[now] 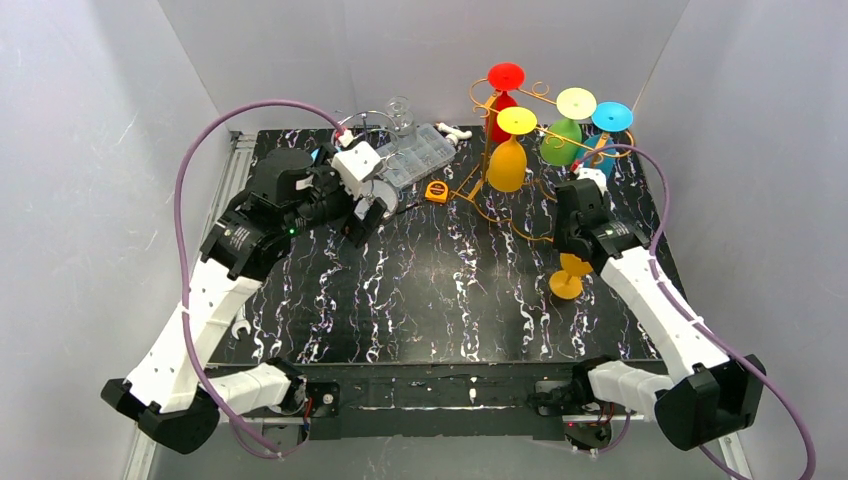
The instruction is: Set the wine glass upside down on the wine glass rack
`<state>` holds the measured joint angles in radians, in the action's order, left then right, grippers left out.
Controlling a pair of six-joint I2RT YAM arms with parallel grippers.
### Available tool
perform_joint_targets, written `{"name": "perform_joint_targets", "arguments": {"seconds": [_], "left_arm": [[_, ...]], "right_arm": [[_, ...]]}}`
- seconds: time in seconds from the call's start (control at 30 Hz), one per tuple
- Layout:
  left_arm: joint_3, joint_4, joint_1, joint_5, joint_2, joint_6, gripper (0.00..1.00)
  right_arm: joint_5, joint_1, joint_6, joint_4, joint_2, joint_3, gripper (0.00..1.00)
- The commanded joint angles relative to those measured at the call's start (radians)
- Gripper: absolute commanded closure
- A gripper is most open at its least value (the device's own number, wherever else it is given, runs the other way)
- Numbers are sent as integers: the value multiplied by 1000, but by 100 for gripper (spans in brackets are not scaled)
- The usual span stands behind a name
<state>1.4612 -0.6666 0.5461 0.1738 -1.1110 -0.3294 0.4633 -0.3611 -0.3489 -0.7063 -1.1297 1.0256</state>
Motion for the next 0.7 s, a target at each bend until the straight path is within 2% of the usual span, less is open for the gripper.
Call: {"name": "perform_joint_targets", "arguments": {"seconds": [0.0,0.17,0.33,0.53,0.67], "left_arm": [[22,-59,-5,38,44,48,5],[37,-99,-5,29,58,117,2],[34,-112,-5,-6,68,241,2],[93,-105,-16,163,44,290,2],[202,-153,-22,247,-66,391,2]], "right_arm": [[-98,-2,-42,-96,67,99,99],[-361,-18,-78,-229,112,245,99],[-672,-25,-166,-83,188,326,99],[-779,-25,-289,193,183,422,99],[-797,-28,-322,304,114,494,99]]}}
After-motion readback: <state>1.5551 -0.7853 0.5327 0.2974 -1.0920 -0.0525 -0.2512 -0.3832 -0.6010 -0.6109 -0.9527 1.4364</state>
